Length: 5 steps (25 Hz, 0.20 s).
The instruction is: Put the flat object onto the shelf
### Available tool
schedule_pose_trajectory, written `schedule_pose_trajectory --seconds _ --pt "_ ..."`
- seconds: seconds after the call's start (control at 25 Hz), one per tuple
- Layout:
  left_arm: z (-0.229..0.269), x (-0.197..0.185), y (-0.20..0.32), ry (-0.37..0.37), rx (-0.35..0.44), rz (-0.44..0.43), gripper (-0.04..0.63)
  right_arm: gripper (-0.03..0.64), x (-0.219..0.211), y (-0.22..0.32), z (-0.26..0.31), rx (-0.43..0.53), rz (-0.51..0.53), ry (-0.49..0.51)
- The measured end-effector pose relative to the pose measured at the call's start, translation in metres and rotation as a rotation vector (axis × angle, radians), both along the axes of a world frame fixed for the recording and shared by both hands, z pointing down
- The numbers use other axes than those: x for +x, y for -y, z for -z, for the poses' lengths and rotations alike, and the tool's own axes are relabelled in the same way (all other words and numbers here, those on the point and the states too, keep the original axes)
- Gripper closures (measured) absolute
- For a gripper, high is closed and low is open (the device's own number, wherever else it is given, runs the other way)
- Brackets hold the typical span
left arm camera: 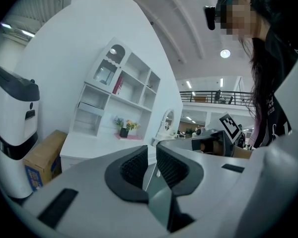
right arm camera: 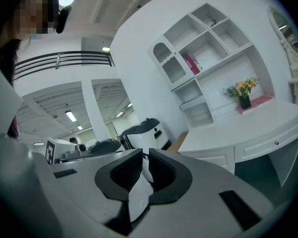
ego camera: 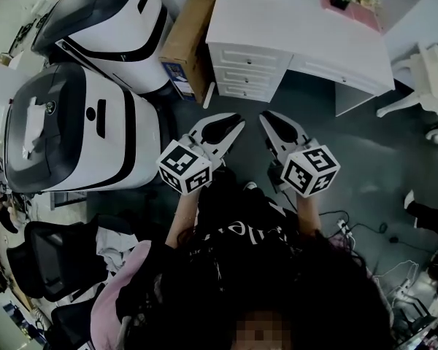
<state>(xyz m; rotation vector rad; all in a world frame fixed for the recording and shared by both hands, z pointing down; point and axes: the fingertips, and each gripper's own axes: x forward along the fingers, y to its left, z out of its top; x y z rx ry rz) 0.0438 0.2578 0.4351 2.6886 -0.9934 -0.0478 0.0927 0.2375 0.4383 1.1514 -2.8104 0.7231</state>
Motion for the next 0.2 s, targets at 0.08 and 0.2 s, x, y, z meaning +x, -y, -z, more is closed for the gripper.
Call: schedule_pose_trajectory --seconds 0.08,0.2 --pt "0.0 0.007 -0.005 0.001 -0.001 -0.004 0.531 0.548 0.008 -0.004 0.001 0.004 -0.003 -0.001" --pt "-0.001 0.016 -0.012 0.002 -0.004 -0.009 0.531 0.548 0.018 -0.01 0.003 0.009 -0.009 0.0"
